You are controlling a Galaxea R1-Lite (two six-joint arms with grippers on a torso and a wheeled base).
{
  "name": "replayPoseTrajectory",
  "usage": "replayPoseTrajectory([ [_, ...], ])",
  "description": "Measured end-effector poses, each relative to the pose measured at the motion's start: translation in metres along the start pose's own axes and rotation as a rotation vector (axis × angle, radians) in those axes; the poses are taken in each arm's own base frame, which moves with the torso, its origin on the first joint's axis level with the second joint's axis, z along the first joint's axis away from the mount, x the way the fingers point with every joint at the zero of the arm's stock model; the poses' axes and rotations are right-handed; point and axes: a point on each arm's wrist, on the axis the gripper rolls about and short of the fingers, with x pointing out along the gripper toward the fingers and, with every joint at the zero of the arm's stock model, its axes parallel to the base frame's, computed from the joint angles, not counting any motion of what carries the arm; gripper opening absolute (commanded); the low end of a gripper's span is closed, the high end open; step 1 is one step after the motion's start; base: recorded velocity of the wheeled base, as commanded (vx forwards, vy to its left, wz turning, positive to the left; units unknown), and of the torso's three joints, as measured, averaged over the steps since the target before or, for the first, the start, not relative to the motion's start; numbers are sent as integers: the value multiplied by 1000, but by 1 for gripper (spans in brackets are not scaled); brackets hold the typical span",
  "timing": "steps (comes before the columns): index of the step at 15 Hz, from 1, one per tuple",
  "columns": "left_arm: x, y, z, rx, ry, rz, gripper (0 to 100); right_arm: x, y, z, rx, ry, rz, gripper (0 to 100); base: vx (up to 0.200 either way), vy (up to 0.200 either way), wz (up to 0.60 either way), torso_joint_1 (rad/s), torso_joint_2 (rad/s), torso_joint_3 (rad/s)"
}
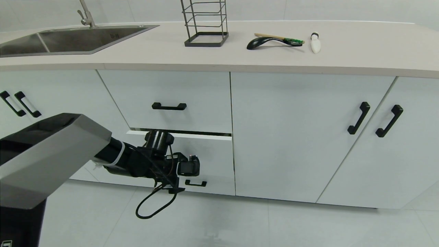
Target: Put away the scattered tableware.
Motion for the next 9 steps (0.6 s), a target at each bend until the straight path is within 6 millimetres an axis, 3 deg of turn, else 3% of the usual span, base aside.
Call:
replayPoseTrajectory([
  [9, -89, -15, 14, 14, -27, 63, 100, 0, 0, 0, 0, 0, 0, 0, 0, 0, 0, 0, 0, 0],
])
